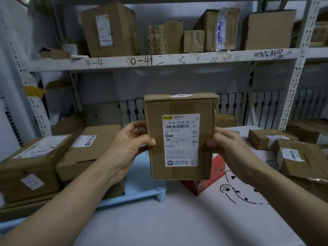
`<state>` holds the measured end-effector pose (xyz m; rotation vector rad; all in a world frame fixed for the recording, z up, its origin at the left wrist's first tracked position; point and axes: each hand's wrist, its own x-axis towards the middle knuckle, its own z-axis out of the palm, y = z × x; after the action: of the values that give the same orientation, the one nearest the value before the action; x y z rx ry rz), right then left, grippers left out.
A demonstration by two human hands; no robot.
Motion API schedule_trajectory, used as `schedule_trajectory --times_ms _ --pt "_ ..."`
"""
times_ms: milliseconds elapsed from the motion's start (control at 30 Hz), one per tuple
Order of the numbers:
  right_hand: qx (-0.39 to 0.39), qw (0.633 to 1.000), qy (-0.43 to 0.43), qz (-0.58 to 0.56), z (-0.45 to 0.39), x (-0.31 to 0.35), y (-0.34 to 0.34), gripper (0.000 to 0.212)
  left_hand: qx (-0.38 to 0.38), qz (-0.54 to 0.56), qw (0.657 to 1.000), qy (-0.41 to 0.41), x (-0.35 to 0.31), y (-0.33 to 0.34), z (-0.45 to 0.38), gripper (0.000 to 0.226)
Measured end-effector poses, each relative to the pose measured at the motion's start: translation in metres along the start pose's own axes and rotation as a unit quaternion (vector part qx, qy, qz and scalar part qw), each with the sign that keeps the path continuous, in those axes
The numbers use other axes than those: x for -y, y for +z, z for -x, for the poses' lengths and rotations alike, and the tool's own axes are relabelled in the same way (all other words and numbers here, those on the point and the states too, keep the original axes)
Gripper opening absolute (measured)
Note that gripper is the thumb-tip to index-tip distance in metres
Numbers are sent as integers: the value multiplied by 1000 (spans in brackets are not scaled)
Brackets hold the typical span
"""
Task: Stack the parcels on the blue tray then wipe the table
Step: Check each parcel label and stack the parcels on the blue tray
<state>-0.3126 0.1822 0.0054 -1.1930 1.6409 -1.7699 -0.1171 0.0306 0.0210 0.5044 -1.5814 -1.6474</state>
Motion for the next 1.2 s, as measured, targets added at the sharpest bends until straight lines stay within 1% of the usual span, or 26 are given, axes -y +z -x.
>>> schedule_trajectory --times_ms 133,267,367,633,767,867,1000,1100,1167,1200 --pt "-2 999 -37 24 -1 7 2 42 6 -52 997 54 -7 -4 1 50" --pt "-6 998 -55 41 -1 7 3 29 12 -77 993 93 -9 -4 3 52" --pt "-14 996 -63 58 -1 5 4 38 9 -81 992 100 -9 -4 4 54" --pt "-12 995 -75 58 1 4 4 46 13 -89 991 103 -3 -2 0 58" --pt "-13 996 -74 57 1 2 3 44 9 -69 993 97 0 -2 -3 60" --pt "-8 996 -70 59 1 2 3 40 -4 -36 996 83 0 -1 -3 53" --pt "7 997 -61 48 3 3 4 37 -24 22 999 27 3 -3 -5 45" --pt "39 998 -52 18 5 6 4 29 -44 17 999 -13 10 -4 -8 32" --pt "58 997 -44 -3 5 9 6 24 -50 23 998 -30 14 -3 -9 29" --pt "64 997 -41 -11 6 9 7 26 -52 27 998 -37 16 -2 -9 27"
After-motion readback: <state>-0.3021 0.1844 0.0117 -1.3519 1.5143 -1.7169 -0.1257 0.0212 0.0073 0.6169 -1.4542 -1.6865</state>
